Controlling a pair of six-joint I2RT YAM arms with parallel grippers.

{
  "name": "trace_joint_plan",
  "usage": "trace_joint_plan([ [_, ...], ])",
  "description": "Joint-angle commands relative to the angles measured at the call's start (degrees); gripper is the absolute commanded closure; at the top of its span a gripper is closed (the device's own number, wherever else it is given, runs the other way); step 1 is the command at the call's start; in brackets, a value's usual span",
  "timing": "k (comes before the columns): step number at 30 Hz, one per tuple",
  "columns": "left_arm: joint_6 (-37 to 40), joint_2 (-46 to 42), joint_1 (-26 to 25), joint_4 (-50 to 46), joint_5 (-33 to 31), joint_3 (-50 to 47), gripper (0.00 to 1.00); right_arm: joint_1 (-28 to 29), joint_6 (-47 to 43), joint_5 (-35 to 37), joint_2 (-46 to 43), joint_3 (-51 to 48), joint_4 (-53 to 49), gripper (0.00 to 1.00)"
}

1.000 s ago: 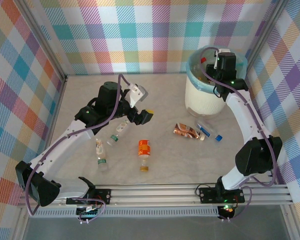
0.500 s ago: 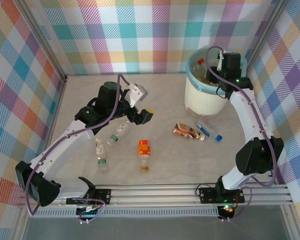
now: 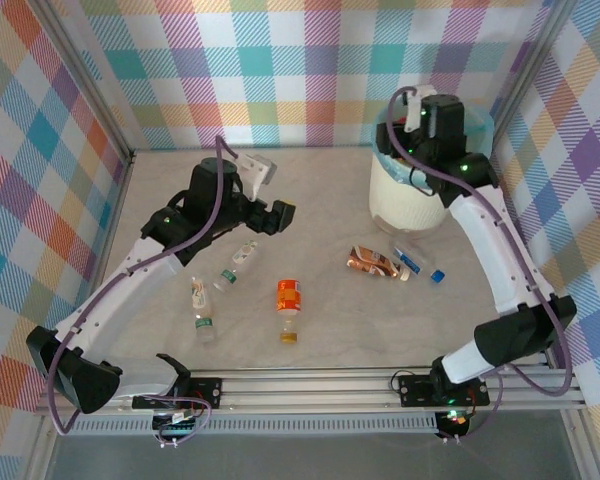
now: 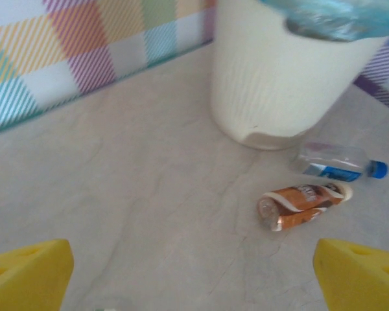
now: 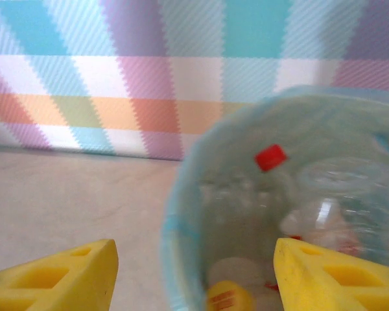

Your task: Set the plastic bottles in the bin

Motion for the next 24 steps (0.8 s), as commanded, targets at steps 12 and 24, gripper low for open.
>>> trace_joint_plan([
  [12,-15.39,-2.42,9.01,-10.01,-0.75,-8.7,0.03,14.25,-23.92,-18.23,-7.92,-21.26,-6.53,0.2],
  [24,-15.39,-7.91,11.21,-9.82,-4.41,-18.68,0.03,25.57,27.23,-18.04,10.81,-19.46,-9.1,0.25],
])
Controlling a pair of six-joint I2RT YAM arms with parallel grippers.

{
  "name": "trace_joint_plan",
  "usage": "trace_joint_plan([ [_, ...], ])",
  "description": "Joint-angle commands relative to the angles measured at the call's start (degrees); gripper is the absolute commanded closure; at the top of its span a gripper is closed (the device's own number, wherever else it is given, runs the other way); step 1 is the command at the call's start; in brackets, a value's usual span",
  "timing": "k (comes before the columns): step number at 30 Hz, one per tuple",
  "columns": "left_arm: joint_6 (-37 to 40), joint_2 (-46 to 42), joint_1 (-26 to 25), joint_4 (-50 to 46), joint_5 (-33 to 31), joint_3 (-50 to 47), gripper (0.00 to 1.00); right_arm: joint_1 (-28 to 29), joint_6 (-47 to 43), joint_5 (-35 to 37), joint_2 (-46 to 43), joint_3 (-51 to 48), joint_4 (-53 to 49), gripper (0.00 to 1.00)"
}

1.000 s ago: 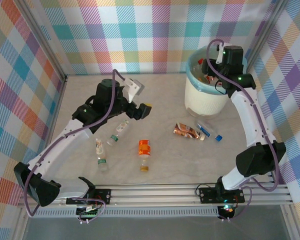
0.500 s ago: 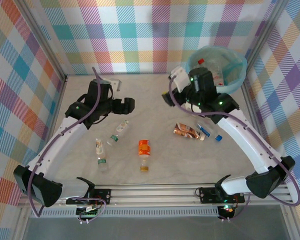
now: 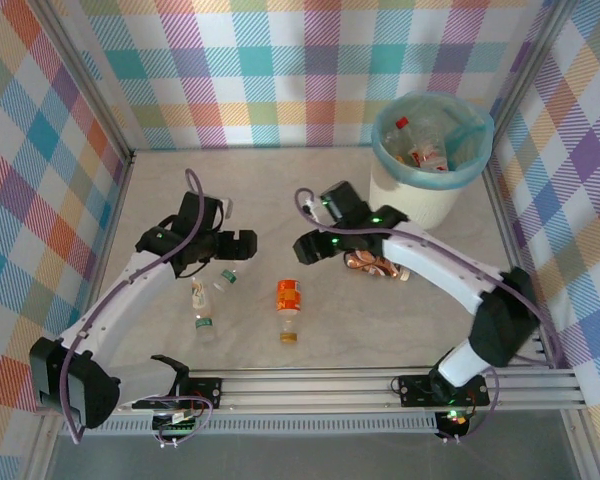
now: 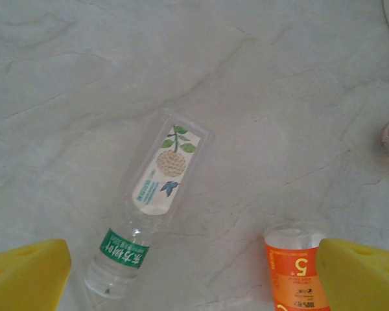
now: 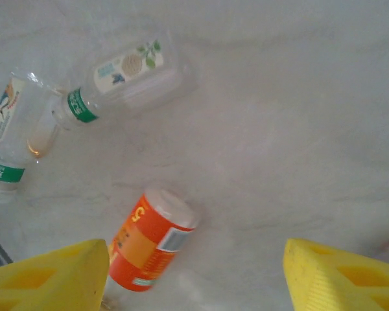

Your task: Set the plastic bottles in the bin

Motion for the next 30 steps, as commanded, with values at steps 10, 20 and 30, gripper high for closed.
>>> trace_joint_plan([
  [10,1.18,-6.24,2.18,-1.66,-1.92,-3.75,0.01,8.18,22.34,2.88,17.89,9.22,-12.32,0.14],
  [20,1.72,-6.75,2.75,-0.95,-0.89,-5.19,0.01,8.95,22.93,-1.04,24.67,11.95,-10.88,0.19],
  [30,2.42,-5.92,3.19,-0.41,-1.04,-4.46,0.01,8.94,22.31,-2.5,25.83,12.87,-10.81,0.39],
])
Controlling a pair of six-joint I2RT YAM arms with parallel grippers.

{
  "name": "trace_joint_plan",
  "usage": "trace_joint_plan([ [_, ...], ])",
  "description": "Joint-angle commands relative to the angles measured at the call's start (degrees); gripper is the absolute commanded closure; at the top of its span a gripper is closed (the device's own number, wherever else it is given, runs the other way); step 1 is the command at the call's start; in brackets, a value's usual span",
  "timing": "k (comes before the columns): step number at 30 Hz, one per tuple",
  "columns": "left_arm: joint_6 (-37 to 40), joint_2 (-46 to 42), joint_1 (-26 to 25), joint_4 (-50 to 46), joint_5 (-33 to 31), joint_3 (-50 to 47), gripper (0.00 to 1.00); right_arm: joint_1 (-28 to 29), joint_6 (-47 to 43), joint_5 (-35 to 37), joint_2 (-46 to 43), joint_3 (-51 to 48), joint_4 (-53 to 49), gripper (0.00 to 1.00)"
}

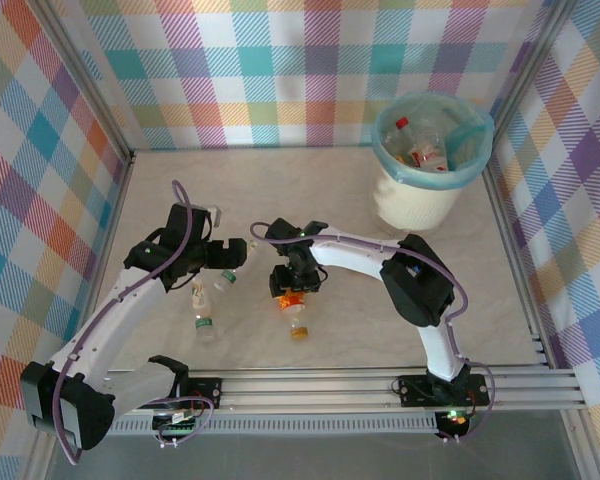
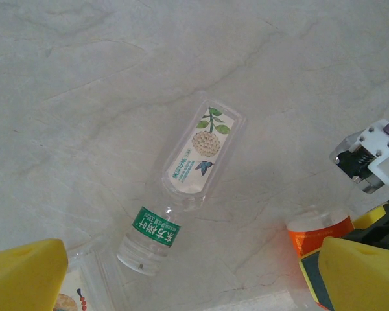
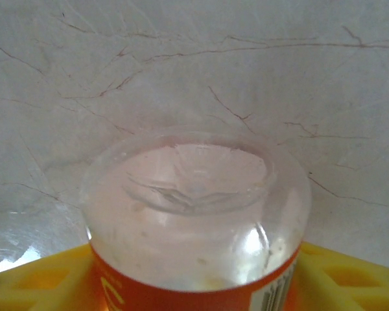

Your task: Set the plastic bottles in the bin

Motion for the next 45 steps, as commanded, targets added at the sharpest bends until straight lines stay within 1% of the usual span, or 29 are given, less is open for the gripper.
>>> trace_joint_plan([
  [1,0.99,-0.02,0.94,-0.18,0.18,0.73,0.01,0.35,-0.24,-1.17,0.18,2.41,-1.52,0.4],
  [7,1.48,0.6,1.38,-0.57,-0.1,4.24,0.01,0.05,-2.83,-0.75,-2.54,6.26,-5.78,0.42],
  [10,2.09,1.39,1.38,0.22,-0.08,6.39,0.01,-0.82,-4.67,-0.05,-5.29,9.26,-8.23,0.43],
  [13,2.23,4.54,1.38,1.39,0.07,9.45,0.01,-2.24,-7.23,2.1,-9.68,10.86,-8.83,0.43],
  [16,2.02,9.03,1.38,-1.07,1.46,15.04,0.03,-4.92,-10.06,4.35,-14.98,9.8,-6.7,0.44],
  [18,1.81,10.0,1.38,-0.77,2.89,16.46,0.03,-7.92,-11.95,3.89,-17.28,11.12,-6.56,0.46],
  [22,0.63,10.33,1.38,3.69,4.88,15.49,0.04,-13.15,-16.57,5.94,-19.4,18.82,-10.33,0.47],
  [26,-0.86,13.81,1.32,3.78,8.18,19.1,0.05,-17.63,-21.42,10.43,-21.0,25.82,-11.94,0.46],
  [28,-1.69,15.91,1.13,3.99,10.18,21.74,0.06,-20.28,-23.71,12.95,-22.28,27.71,-10.76,0.46],
  [32,-2.25,19.12,-0.2,4.63,12.55,27.43,0.07,-25.41,-27.88,17.25,-24.94,27.23,-5.4,0.46],
  [37,-0.41,24.15,-3.66,4.88,14.51,36.28,0.07,-31.71,-32.23,21.97,-26.52,27.51,0.41,0.46],
  [42,1.24,30.08,-7.26,3.57,15.61,45.24,0.08,-37.56,-34.71,23.77,-26.64,26.49,5.51,0.46],
  [45,1.6,32.9,-9.06,3.08,16.09,49.57,0.07,-39.61,-36.6,25.44,-26.29,25.46,8.85,0.46],
])
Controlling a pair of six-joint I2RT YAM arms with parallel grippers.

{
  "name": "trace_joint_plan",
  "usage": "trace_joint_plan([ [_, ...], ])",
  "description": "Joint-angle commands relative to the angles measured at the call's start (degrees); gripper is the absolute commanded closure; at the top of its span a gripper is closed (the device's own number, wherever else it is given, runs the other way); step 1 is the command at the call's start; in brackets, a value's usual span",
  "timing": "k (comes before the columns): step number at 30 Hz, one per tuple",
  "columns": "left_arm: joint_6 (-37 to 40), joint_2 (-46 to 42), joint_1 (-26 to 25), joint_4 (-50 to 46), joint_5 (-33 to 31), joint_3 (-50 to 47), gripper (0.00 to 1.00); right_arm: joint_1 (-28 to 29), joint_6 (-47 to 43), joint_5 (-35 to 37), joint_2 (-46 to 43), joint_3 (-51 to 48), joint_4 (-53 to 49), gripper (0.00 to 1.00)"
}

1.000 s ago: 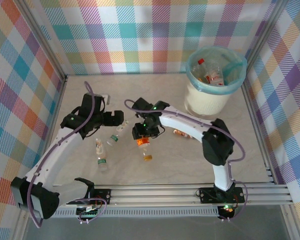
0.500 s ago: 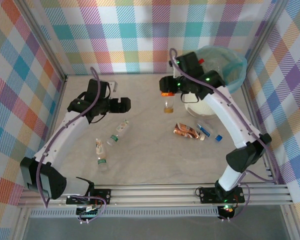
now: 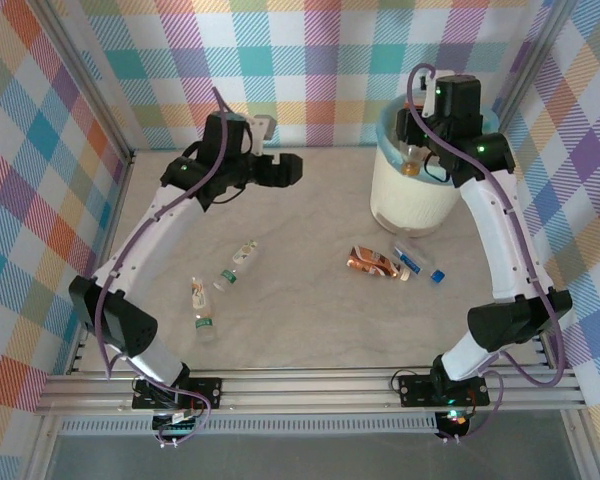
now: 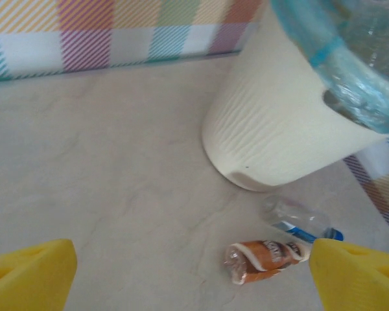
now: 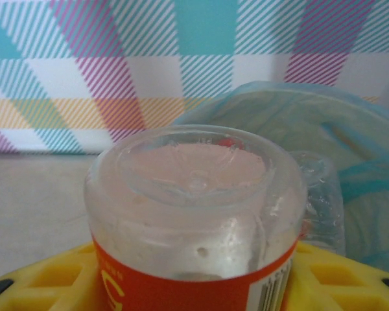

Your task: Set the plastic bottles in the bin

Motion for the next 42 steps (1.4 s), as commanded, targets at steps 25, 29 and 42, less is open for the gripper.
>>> trace_joint_plan([
  [25,-0.1,6.69,-4.7,-1.21,1.8,8.97,0.08,-3.85,-5.28,1.52,1.06,-2.1,24.59,0.49],
  [29,-0.01,6.72,-4.7,-1.12,1.2,8.34,0.08,-3.77,-7.52,2.22,2.95,-2.83,26.02,0.49],
  [42,-0.1,6.47,-4.7,-1.65,0.83,6.86,0.08,-3.04,-9.7,3.8,2.6,-9.82,28.38,0.38],
])
